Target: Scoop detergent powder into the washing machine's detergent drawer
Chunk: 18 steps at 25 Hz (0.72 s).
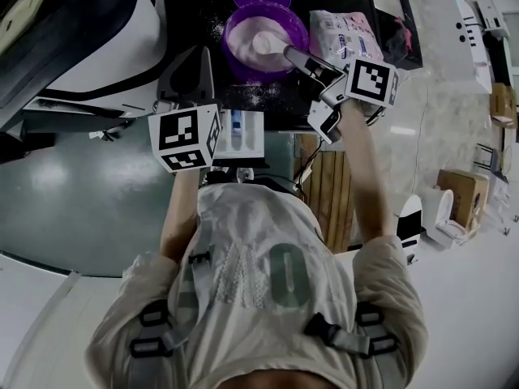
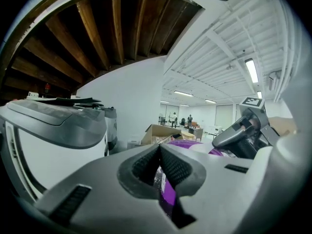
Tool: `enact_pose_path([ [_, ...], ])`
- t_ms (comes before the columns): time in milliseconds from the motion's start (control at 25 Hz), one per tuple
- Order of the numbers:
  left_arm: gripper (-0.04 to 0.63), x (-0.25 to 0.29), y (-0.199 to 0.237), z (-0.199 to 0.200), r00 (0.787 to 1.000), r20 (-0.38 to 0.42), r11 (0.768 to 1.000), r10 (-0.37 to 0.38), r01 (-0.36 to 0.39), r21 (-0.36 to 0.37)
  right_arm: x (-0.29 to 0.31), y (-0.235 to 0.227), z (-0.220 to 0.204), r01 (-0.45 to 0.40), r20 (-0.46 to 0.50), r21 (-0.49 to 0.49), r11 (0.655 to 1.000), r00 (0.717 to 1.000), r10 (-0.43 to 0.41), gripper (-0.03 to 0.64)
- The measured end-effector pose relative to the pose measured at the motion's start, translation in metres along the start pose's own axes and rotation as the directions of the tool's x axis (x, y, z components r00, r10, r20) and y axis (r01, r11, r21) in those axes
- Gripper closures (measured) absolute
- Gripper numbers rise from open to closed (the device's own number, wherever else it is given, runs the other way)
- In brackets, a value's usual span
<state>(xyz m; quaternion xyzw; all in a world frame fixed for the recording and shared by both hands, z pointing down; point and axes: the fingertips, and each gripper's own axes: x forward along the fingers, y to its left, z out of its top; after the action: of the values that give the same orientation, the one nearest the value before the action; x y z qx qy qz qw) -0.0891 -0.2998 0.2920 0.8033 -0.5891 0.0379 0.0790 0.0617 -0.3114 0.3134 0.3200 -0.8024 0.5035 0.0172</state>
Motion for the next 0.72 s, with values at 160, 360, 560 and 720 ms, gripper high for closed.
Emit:
enact_pose_path([
  [160,0.575,-0.002,-0.007,0.006,1.0,0.011,1.0,-0.005,0.004,0.017,-0.006,0.009,0.003,-0.12,0.115,0.118,0.986,0.988,0.107,0.604],
  [360,0.574,-0.004,-0.021,0.013,0.999,0.022,0.999,-0.031,0.03,0.026,-0.015,0.012,-0.008,-0.251,0.266,0.267,0.931,0.947,0.179,0.604],
  [560,0.575,-0.009,-0.032,0.025,0.997,0.059,0.997,-0.057,0.053,0.063,-0.027,0.002,-0.018,-0.326,0.392,0.355,0.876,0.903,0.177,0.604],
  [720,0.575,-0.019,-0.042,0.027,0.993,0.088,0.996,-0.083,0.079,0.04,-0.05,0.003,-0.025,-0.407,0.48,0.377,0.832,0.854,0.2,0.604],
])
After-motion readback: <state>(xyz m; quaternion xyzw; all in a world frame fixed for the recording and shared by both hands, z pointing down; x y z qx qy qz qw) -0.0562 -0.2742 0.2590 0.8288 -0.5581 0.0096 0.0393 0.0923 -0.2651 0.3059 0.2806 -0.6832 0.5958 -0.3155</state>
